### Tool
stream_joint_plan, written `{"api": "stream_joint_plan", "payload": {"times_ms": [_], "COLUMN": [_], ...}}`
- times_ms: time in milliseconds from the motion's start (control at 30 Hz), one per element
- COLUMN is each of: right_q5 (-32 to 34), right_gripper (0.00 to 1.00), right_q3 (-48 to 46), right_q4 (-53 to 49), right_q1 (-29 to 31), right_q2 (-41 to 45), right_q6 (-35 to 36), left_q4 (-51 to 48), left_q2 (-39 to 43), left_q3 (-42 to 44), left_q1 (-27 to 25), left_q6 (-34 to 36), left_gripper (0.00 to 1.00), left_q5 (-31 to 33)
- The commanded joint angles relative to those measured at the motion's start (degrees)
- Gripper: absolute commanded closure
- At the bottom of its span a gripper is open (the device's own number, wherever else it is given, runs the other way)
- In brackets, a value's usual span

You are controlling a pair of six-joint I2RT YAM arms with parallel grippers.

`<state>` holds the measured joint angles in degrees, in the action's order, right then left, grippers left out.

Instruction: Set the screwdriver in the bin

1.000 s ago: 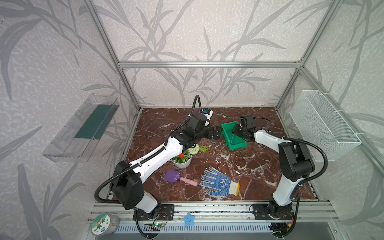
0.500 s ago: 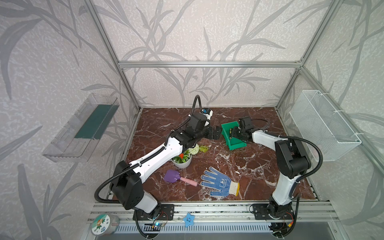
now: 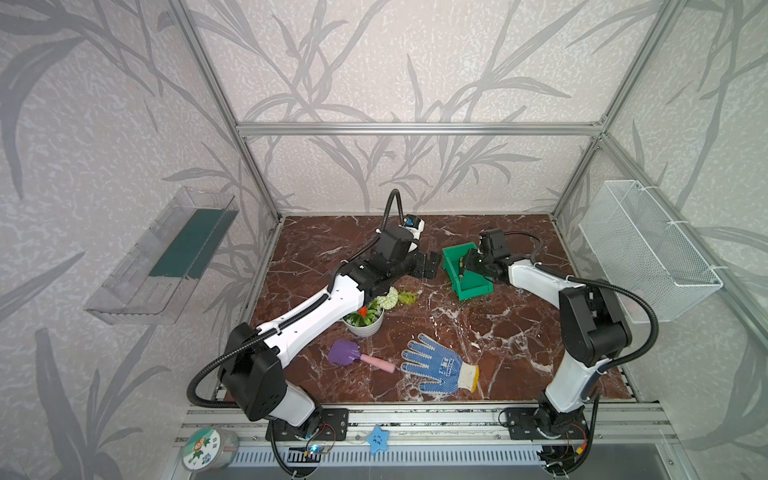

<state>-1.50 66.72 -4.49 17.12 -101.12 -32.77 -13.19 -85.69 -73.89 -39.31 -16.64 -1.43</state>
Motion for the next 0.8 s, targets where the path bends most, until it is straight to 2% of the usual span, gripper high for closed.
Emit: {"api": "stream_joint_plan", "payload": {"times_ms": [0, 100, 233, 333, 433, 633, 767], "right_q5": [0.15, 1.63, 6.71, 11.21, 16.52, 27.60, 33.56], "right_gripper": [0.50, 0.39, 0.25, 0.14, 0.02, 0.01, 0.01], "right_q3": [-1.01, -2.30, -4.96, -8.08, -12.47, -23.38, -29.09], "right_q4": [1.03, 1.00, 1.13, 2.42, 4.74, 11.29, 16.79], "right_q1": [0.28, 0.28, 0.28, 0.19, 0.10, -0.25, -0.25], "right_q2": [5.67, 9.09, 13.90, 17.44, 21.10, 26.51, 27.35], "right_q6": [1.77, 3.35, 5.06, 7.96, 11.05, 14.05, 16.92], "left_q4": [-0.81, 0.54, 3.89, 8.10, 13.70, 32.37, 45.62], "left_q2": [3.39, 5.32, 8.80, 12.21, 15.89, 19.46, 19.80], "left_q3": [0.44, 1.71, 5.10, 10.38, 16.35, 30.11, 38.97], "left_q1": [1.03, 3.51, 10.89, 16.56, 19.87, 23.72, 24.88], "left_q6": [3.66, 4.99, 2.12, 1.39, 6.00, 17.80, 20.91], "left_gripper": [0.01, 0.01, 0.01, 0.01, 0.01, 0.01, 0.01], "left_q5": [4.42, 9.08, 13.84, 20.72, 29.79, 49.04, 56.51]}}
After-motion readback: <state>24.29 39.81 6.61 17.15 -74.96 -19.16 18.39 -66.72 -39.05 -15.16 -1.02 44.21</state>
